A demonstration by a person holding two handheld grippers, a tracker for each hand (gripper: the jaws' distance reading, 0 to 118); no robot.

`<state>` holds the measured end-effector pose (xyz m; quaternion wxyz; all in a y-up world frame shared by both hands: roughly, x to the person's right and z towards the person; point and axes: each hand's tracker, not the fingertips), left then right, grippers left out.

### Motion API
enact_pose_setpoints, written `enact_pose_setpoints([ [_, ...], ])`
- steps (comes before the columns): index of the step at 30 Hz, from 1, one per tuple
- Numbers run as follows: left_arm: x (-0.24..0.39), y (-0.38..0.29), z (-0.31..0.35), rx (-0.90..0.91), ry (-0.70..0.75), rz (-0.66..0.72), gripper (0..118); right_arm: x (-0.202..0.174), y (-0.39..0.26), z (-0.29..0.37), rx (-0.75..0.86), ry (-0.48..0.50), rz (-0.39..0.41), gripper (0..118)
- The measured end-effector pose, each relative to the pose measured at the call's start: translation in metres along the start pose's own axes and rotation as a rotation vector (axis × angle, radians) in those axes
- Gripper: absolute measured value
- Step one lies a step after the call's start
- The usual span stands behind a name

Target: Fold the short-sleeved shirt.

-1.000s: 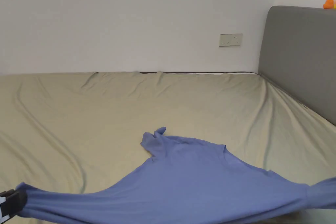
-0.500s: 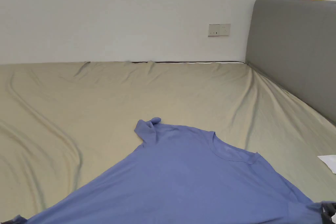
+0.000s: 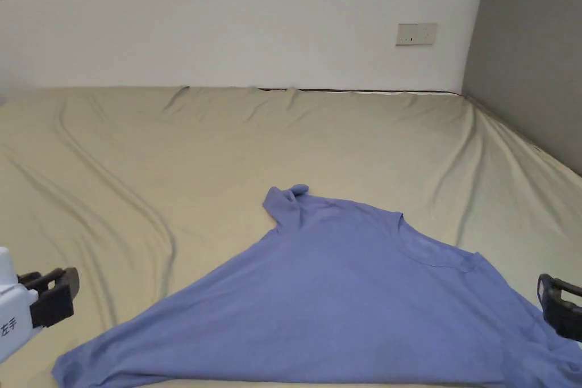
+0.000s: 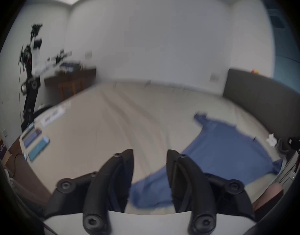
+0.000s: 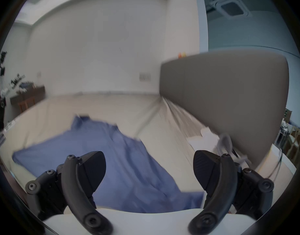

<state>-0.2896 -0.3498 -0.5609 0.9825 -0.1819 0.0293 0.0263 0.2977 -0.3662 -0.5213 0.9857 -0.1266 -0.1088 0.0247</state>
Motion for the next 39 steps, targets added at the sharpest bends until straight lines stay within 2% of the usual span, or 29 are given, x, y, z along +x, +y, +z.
enact_pose_setpoints([
  [1,0.008,0.01,0.014,0.07,-0.008,-0.002,2,-0.013,0.011,0.004,0.028,0.039,-0.01,84],
  [2,0.017,0.016,0.027,0.135,-0.005,-0.003,0,-0.027,0.02,0.008,0.06,0.066,-0.006,55],
  [3,0.025,0.021,0.037,0.188,-0.001,-0.004,0,-0.036,0.024,0.01,0.099,0.08,0.001,6],
  [4,0.032,0.021,0.047,0.227,0.01,0.0,0,-0.053,0.031,0.013,0.145,0.093,0.039,1],
  [5,0.037,0.019,0.055,0.234,-0.005,0.004,0,-0.066,0.033,0.013,0.183,0.09,0.059,1],
  [6,0.04,0.016,0.058,0.224,-0.012,0.008,0,-0.074,0.029,0.011,0.095,0.075,-0.029,1],
  [7,0.043,0.011,0.061,0.22,-0.015,0.009,0,-0.084,0.028,0.012,0.197,0.085,0.023,0],
  [8,0.045,0.004,0.06,0.211,-0.02,0.001,0,-0.084,0.019,0.006,0.107,0.157,-0.065,0],
  [9,0.044,-0.003,0.056,0.185,-0.027,-0.021,0,-0.09,0.015,0.002,0.053,0.165,-0.061,0],
  [11,0.041,-0.02,0.045,0.095,-0.011,-0.059,0,-0.102,0.007,-0.002,0.034,0.185,0.058,0],
  [13,0.028,-0.029,0.031,0.017,-0.013,-0.016,0,-0.107,0.006,0.006,0.083,0.181,0.109,0],
  [15,0.013,-0.032,0.016,-0.033,0.004,0.044,0,-0.107,0.005,0.004,0.024,0.211,0.054,0],
  [18,-0.011,-0.034,-0.023,-0.166,0.052,0.096,0,-0.108,0.004,0.001,0.03,0.207,0.068,0],
  [19,-0.02,-0.038,-0.04,-0.236,0.052,0.118,13,-0.109,0.002,0.0,0.021,0.211,0.07,0],
  [20,-0.029,-0.043,-0.059,-0.295,0.047,0.131,38,-0.112,0.003,-0.001,0.011,0.217,0.07,0],
  [21,-0.037,-0.048,-0.076,-0.352,0.048,0.137,75,-0.113,0.003,-0.002,0.002,0.224,0.068,0],
  [22,-0.044,-0.056,-0.093,-0.413,0.044,0.159,92,-0.115,0.002,-0.003,-0.01,0.232,0.065,0],
  [23,-0.051,-0.065,-0.107,-0.446,0.05,0.191,100,-0.116,0.001,-0.003,-0.036,0.242,0.05,0],
  [25,-0.055,-0.078,-0.127,-0.46,0.095,0.224,100,-0.121,0.005,-0.002,-0.04,0.244,0.054,0],
  [26,-0.055,-0.086,-0.136,-0.466,0.103,0.198,100,-0.123,0.005,-0.001,-0.044,0.246,0.055,0],
  [27,-0.056,-0.095,-0.145,-0.504,0.118,0.182,95,-0.125,0.005,-0.001,-0.046,0.248,0.057,0],
  [28,-0.058,-0.103,-0.154,-0.544,0.125,0.178,79,-0.123,0.005,-0.002,-0.049,0.248,0.06,0],
  [30,-0.062,-0.105,-0.159,-0.66,0.106,0.268,18,-0.123,0.004,-0.002,-0.061,0.251,0.065,0],
  [31,-0.064,-0.104,-0.152,-0.567,0.166,0.269,1,-0.123,0.004,-0.002,-0.066,0.251,0.066,0],
  [32,-0.066,-0.103,-0.153,-0.571,0.141,0.244,1,-0.121,0.003,-0.004,-0.073,0.251,0.067,0],
  [33,-0.063,-0.101,-0.148,-0.599,0.033,0.239,1,-0.121,0.003,-0.006,-0.079,0.253,0.071,0],
  [35,-0.054,-0.104,-0.148,-0.679,-0.01,0.191,1,-0.123,0.002,-0.012,-0.104,0.265,0.076,0],
  [37,-0.047,-0.097,-0.138,-0.634,-0.018,0.118,1,-0.125,0.001,-0.023,-0.127,0.282,0.095,0],
  [39,-0.047,-0.088,-0.129,-0.573,-0.037,0.138,1,-0.131,0.002,-0.037,-0.151,0.313,0.142,0],
])
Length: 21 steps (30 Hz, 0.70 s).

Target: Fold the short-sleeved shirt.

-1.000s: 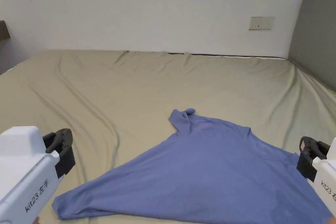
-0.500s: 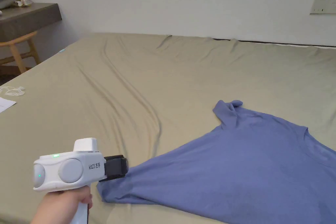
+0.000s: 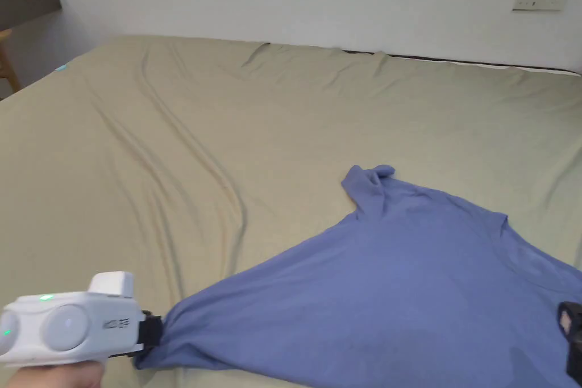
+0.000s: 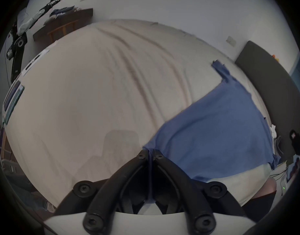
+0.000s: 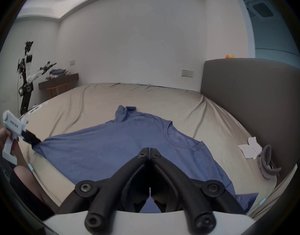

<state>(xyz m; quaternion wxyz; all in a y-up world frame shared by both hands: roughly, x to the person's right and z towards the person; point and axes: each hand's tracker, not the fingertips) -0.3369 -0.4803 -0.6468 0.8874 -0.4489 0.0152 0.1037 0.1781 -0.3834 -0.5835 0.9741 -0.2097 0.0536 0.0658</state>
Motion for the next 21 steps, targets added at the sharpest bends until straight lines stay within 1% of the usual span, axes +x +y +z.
enact_pose_setpoints([
  [1,0.002,0.001,0.008,0.055,0.007,0.001,1,0.002,0.001,-0.013,-0.002,0.005,0.017,0],
  [2,0.009,0.002,0.021,0.116,0.036,-0.016,1,0.004,0.008,-0.029,0.045,0.035,0.107,0],
  [3,0.013,0.002,0.027,0.15,0.058,-0.026,1,0.005,0.011,-0.044,-0.094,0.05,0.009,0],
  [4,0.017,0.003,0.033,0.184,0.055,-0.042,1,0.006,0.022,-0.062,-0.004,0.028,0.106,0],
  [5,0.021,0.004,0.039,0.204,0.045,-0.048,1,0.011,0.029,-0.086,0.003,0.055,0.17,0],
  [6,0.022,0.006,0.043,0.218,0.04,-0.047,1,0.015,0.034,-0.109,-0.111,0.102,0.07,1],
  [7,0.024,0.008,0.046,0.228,0.036,-0.039,1,0.018,0.044,-0.134,-0.083,0.064,0.092,3],
  [8,0.028,0.009,0.049,0.243,0.028,-0.042,1,0.02,0.056,-0.159,-0.004,0.07,0.149,13],
  [9,0.031,0.01,0.05,0.245,0.024,-0.047,1,0.024,0.065,-0.188,-0.011,0.085,0.157,47],
  [10,0.034,0.014,0.05,0.25,0.023,-0.045,0,0.028,0.074,-0.223,-0.109,0.116,0.098,79],
  [11,0.036,0.016,0.049,0.251,0.02,-0.042,1,0.029,0.079,-0.249,-0.185,0.13,0.082,100],
  [12,0.038,0.017,0.049,0.254,0.011,-0.035,1,0.03,0.088,-0.283,-0.163,0.15,0.128,106],
  [14,0.039,0.022,0.044,0.241,-0.012,-0.026,0,0.025,0.098,-0.341,-0.163,0.154,0.186,105],
  [16,0.042,0.024,0.042,0.236,-0.014,-0.037,1,0.027,0.101,-0.39,-0.214,0.161,0.189,105],
  [17,0.044,0.024,0.04,0.232,-0.011,-0.046,1,0.024,0.098,-0.41,-0.228,0.154,0.174,104],
  [19,0.046,0.028,0.033,0.219,-0.012,-0.046,1,0.025,0.089,-0.442,-0.249,0.16,0.171,97],
  [21,0.046,0.029,0.025,0.209,-0.002,-0.043,1,0.022,0.076,-0.465,-0.337,0.172,0.226,90],
])
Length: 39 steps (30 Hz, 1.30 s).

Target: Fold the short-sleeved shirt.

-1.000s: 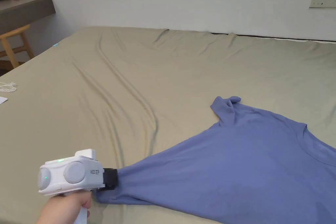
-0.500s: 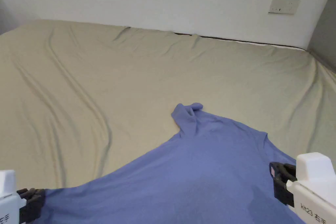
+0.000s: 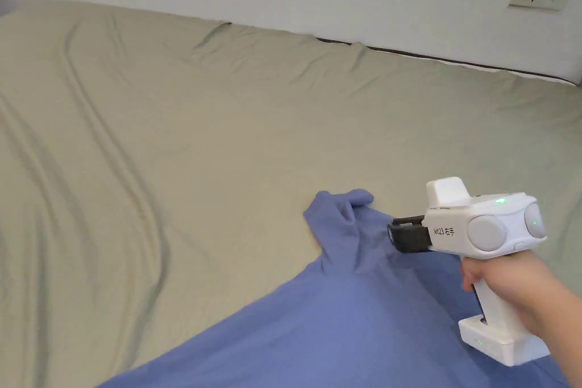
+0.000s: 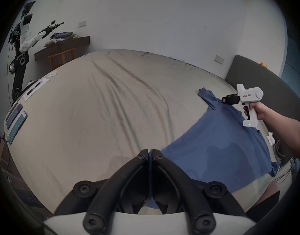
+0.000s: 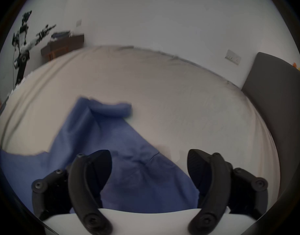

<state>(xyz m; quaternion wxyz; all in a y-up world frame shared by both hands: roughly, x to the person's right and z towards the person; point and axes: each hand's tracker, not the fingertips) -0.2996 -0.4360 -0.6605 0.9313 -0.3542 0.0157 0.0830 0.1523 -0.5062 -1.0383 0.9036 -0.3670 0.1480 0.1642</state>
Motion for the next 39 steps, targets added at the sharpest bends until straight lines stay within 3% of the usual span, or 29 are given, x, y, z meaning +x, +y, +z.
enact_pose_setpoints([
  [1,0.0,-0.001,-0.003,-0.011,0.009,-0.003,1,-0.001,-0.005,-0.012,-0.058,-0.014,0.035,88],
  [2,-0.002,-0.002,-0.006,-0.018,0.015,-0.002,1,0.001,-0.013,-0.014,-0.1,0.036,0.019,78],
  [3,-0.003,-0.004,-0.007,-0.021,0.016,0.0,1,0.012,-0.012,-0.003,0.029,0.084,-0.126,45],
  [4,-0.003,-0.006,-0.007,-0.026,0.016,0.003,0,0.009,-0.012,0.009,-0.024,0.137,-0.227,14],
  [5,-0.004,-0.006,-0.007,-0.03,0.016,0.006,0,0.009,-0.016,0.016,-0.006,0.155,-0.292,14],
  [6,-0.004,-0.007,-0.006,-0.031,0.013,0.007,1,0.004,-0.016,0.025,0.02,0.109,-0.269,4],
  [7,-0.004,-0.006,-0.003,-0.024,0.007,0.008,1,-0.003,-0.015,0.033,-0.003,0.054,-0.196,3],
  [10,-0.004,-0.002,0.01,0.041,0.017,-0.027,1,-0.019,-0.016,0.073,0.006,0.044,-0.16,3],
  [12,-0.003,0.002,0.023,0.069,0.04,-0.051,0,-0.009,-0.012,0.102,0.089,-0.001,-0.205,3],
  [18,-0.005,0.037,0.073,0.205,0.008,-0.049,0,0.018,-0.004,0.272,0.315,-0.085,-0.185,3],
  [22,0.001,0.078,0.112,0.328,-0.054,-0.035,0,0.033,-0.019,0.391,0.455,-0.214,-0.178,3],
  [24,0.01,0.096,0.128,0.393,-0.044,-0.095,0,0.041,-0.025,0.442,0.522,-0.288,-0.162,3],
  [25,0.014,0.107,0.137,0.42,-0.049,-0.102,0,0.046,-0.03,0.466,0.507,-0.297,-0.225,3],
  [27,0.023,0.129,0.159,0.465,-0.082,-0.093,0,0.055,-0.034,0.51,0.583,-0.366,-0.209,3],
  [29,0.03,0.153,0.181,0.519,-0.118,-0.081,0,0.064,-0.037,0.549,0.604,-0.391,-0.266,3],
  [32,0.042,0.188,0.207,0.57,-0.135,-0.109,0,0.068,-0.037,0.598,0.658,-0.406,-0.29,3],
  [35,0.056,0.222,0.225,0.601,-0.141,-0.124,0,0.066,-0.028,0.631,0.716,-0.456,-0.266,3],
  [39,0.067,0.263,0.237,0.641,-0.154,-0.075,0,0.069,-0.009,0.648,0.749,-0.49,-0.264,3],
])
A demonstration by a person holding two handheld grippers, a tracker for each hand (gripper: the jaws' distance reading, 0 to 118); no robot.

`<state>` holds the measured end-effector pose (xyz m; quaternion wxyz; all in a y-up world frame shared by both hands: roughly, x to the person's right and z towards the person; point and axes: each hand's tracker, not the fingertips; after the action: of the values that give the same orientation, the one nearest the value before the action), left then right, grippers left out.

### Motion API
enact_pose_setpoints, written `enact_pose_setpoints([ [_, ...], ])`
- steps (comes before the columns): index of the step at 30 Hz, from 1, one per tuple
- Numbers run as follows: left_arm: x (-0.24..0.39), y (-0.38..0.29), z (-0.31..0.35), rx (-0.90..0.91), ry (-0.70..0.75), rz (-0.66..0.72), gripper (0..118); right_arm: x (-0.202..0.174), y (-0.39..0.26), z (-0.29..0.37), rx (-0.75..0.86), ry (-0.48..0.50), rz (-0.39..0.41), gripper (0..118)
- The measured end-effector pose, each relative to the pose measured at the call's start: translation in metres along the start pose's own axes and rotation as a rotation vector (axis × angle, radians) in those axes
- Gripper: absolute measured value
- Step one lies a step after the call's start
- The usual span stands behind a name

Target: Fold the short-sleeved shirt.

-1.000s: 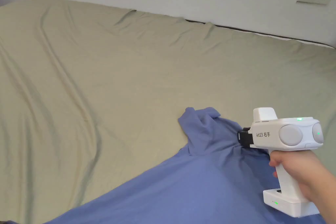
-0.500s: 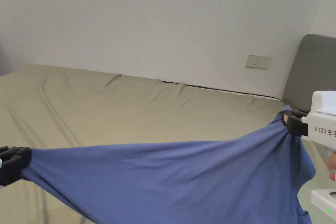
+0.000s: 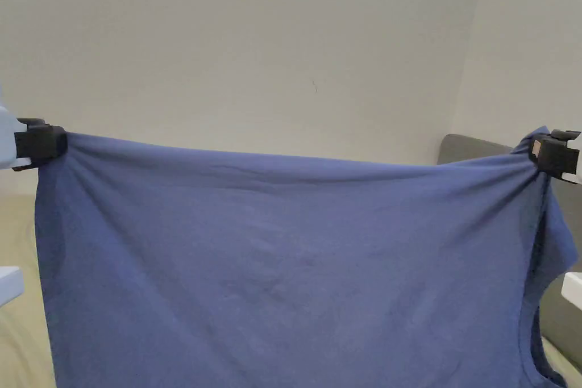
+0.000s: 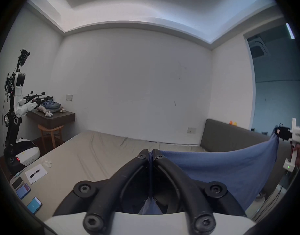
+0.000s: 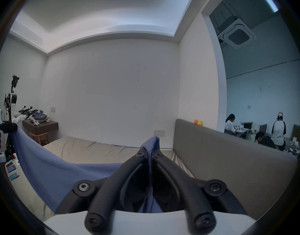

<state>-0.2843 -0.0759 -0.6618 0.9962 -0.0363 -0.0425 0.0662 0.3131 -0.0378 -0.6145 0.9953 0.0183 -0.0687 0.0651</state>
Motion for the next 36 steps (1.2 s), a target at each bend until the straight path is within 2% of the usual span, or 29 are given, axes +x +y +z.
enact_pose_setpoints([
  [1,0.002,0.009,-0.006,0.007,0.005,0.001,0,-0.002,0.006,-0.004,0.019,-0.009,0.019,3],
  [7,0.011,0.041,-0.058,0.049,0.072,-0.07,0,-0.019,0.024,-0.062,0.024,-0.04,0.012,3],
  [9,0.008,0.054,-0.08,0.061,0.091,-0.062,0,-0.038,0.032,-0.08,0.077,-0.074,0.116,3],
  [11,0.005,0.066,-0.103,0.067,0.128,-0.048,0,-0.048,0.041,-0.106,0.078,-0.069,0.069,3],
  [14,0.004,0.079,-0.137,0.088,0.203,-0.093,0,-0.065,0.056,-0.136,0.045,-0.065,-0.057,3],
  [15,0.003,0.083,-0.147,0.088,0.21,-0.098,0,-0.075,0.061,-0.144,0.077,-0.065,-0.011,3],
  [17,-0.002,0.093,-0.169,0.086,0.232,-0.1,0,-0.089,0.07,-0.164,0.118,-0.065,0.023,3],
  [19,-0.012,0.105,-0.186,0.083,0.233,-0.049,0,-0.099,0.076,-0.183,0.113,-0.063,0.014,3],
  [22,-0.02,0.113,-0.204,0.132,0.253,-0.069,0,-0.107,0.08,-0.205,0.117,-0.045,0.006,3],
  [23,-0.023,0.114,-0.211,0.137,0.253,-0.075,0,-0.112,0.081,-0.213,0.143,-0.05,0.029,3],
  [26,-0.022,0.108,-0.237,0.132,0.268,-0.084,0,-0.108,0.078,-0.263,0.165,-0.061,0.045,3],
  [30,-0.015,0.079,-0.277,0.094,0.294,-0.121,0,-0.111,0.053,-0.31,0.143,-0.09,0.02,3],
  [33,-0.022,0.05,-0.312,0.08,0.295,-0.144,0,-0.113,0.015,-0.335,0.123,-0.103,0.009,3],
  [36,-0.024,0.004,-0.331,0.012,0.282,-0.151,0,-0.11,-0.035,-0.357,0.059,-0.108,0.036,3],
])
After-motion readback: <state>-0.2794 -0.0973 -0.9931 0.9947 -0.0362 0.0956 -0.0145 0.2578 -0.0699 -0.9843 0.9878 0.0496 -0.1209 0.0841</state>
